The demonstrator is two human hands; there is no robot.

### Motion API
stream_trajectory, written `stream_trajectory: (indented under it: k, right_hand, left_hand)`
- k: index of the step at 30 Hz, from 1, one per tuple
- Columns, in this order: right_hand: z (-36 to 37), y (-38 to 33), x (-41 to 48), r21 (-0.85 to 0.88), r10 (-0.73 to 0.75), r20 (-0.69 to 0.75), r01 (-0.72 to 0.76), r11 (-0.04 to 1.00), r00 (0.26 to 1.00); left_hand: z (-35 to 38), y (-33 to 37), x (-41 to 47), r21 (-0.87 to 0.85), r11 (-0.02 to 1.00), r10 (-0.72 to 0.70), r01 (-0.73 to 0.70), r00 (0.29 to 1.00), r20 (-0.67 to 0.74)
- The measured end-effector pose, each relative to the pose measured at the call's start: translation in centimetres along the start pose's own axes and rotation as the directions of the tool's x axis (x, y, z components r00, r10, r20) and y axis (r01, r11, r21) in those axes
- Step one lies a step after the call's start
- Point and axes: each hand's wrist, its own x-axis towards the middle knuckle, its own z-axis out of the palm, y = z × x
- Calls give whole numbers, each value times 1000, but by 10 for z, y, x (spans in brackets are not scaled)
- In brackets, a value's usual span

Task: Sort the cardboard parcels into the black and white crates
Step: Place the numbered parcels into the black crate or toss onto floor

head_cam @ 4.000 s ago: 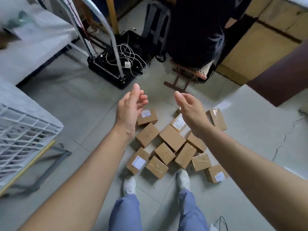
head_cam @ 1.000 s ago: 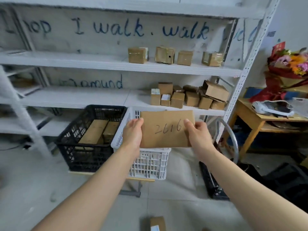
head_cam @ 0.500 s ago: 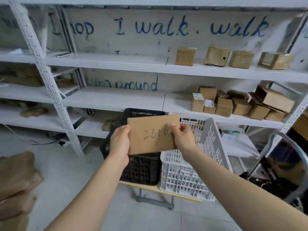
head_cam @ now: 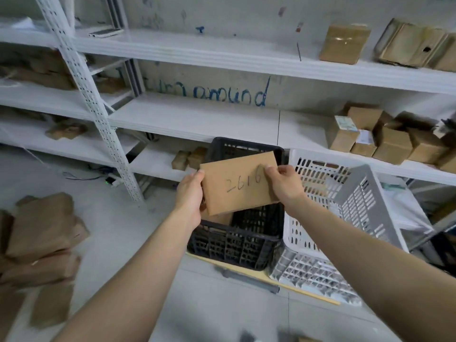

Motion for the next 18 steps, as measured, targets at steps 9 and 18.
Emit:
stream_trajectory:
  k: [9, 18]
  right_hand:
    - [4, 31, 107, -136, 75, 109, -60, 989, 991]
    - [9, 62, 202, -411, 161, 303, -23, 911, 939]
  left_hand:
    - [47, -19, 92, 138, 973, -187, 185, 982, 0]
    - [97, -81, 165, 209, 848, -477, 488, 873, -106]
